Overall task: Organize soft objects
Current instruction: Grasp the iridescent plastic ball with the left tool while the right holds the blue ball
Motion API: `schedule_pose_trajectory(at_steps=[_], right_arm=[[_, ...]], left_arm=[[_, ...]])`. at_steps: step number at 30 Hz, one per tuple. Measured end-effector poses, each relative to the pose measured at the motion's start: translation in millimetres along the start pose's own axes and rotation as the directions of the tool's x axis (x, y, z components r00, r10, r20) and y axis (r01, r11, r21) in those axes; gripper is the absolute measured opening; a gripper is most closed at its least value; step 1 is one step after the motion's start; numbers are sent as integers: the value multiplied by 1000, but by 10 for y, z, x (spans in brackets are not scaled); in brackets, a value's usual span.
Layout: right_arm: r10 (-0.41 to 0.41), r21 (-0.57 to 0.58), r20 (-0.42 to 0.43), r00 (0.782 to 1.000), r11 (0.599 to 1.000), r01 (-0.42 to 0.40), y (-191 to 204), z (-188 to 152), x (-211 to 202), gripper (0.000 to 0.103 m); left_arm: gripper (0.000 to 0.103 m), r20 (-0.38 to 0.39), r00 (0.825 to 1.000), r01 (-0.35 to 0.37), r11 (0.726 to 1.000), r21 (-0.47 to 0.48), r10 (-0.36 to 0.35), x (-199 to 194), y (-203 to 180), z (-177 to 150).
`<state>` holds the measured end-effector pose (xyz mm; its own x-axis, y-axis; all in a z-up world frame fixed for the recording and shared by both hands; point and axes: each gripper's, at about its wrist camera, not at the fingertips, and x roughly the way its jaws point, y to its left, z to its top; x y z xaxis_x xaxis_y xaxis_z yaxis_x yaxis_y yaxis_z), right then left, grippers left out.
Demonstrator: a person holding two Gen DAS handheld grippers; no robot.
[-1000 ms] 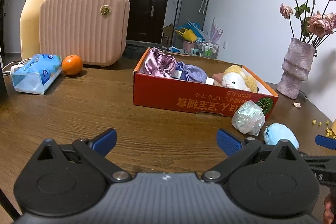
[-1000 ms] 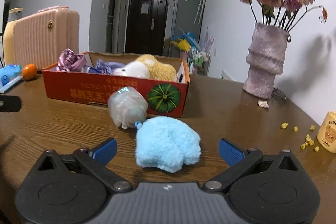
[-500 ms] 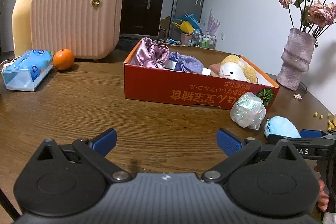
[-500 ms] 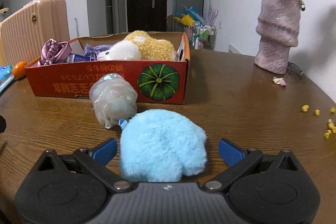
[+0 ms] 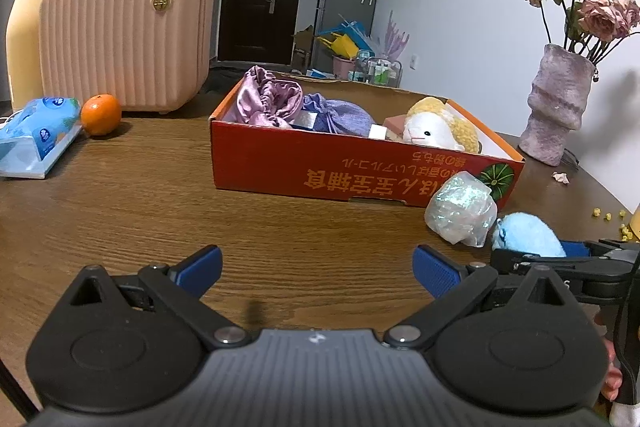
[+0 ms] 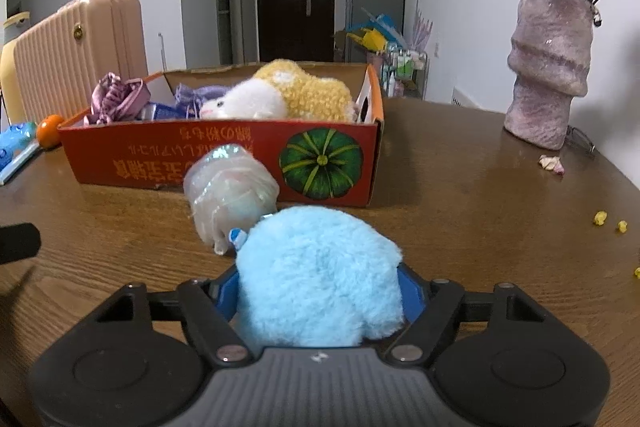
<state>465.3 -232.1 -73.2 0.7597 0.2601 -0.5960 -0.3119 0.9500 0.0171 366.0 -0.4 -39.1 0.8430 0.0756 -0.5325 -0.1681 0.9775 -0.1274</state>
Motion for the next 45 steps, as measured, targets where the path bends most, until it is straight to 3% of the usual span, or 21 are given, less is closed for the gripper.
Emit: schedule_pose_trajectory(at_steps=[12, 36, 45], right_arm=[[-10, 5, 67, 998, 1000, 10, -115, 19, -146, 74], [-78, 83, 134, 988, 994, 67, -742, 37, -268, 75], [-102, 108, 151, 983, 990, 86, -935, 37, -278, 75]], left_arm=[[103, 13, 1000, 9, 1000, 19, -10, 91, -181, 33], [103, -35, 994, 110, 988, 106, -106, 544, -1045, 98], [103, -22, 997, 72, 988, 138, -70, 802, -1270, 194]])
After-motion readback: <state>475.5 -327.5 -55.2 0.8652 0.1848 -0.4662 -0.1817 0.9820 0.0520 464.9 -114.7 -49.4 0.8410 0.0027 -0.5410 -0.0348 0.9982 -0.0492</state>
